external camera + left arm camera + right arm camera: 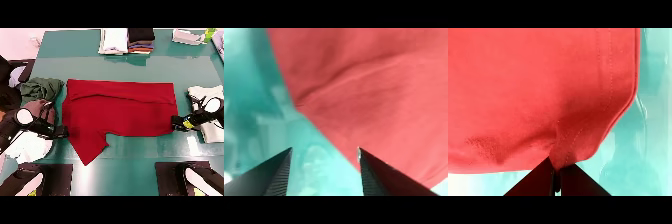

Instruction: Fold the shirts.

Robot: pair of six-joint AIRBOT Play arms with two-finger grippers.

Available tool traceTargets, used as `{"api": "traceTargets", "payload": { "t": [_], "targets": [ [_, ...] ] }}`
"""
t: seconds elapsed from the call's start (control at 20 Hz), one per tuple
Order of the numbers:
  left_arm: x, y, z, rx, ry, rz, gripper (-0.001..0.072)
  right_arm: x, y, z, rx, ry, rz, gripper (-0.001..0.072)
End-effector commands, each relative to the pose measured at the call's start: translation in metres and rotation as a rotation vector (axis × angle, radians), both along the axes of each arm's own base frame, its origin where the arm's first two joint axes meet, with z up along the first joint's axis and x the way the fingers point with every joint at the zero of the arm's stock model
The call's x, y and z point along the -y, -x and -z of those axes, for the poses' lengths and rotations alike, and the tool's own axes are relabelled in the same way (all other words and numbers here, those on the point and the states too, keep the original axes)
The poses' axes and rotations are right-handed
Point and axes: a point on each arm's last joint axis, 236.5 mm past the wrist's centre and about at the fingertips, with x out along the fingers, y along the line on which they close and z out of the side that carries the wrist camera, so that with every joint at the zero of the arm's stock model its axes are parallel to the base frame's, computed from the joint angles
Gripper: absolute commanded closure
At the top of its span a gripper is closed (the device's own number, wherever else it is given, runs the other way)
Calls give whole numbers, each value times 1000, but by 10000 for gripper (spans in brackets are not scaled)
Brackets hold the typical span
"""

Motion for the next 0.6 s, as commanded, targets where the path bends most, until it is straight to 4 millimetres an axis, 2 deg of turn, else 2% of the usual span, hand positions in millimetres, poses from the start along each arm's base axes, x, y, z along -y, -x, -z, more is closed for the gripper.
{"api": "traceTargets", "payload": {
  "t": [0.0, 0.25, 0.45, 0.5, 0.55],
  "targets": [
    [11, 5, 8, -6, 51, -29, 205, -1, -1, -2, 1, -3, -1, 693],
    [22, 0, 15, 22, 108, -75, 205, -1, -1, -2, 1, -3, 0, 694],
    [41, 1, 17, 81, 101, 35, 209, -1, -1, -2, 1, -4, 0, 694],
    [44, 1, 17, 84, 103, 42, 270, -1, -1, -2, 2, -4, 0, 693],
    [44, 2, 16, 81, 103, 54, 577, -1, -1, -3, 7, -3, 0, 694]
  ]
}}
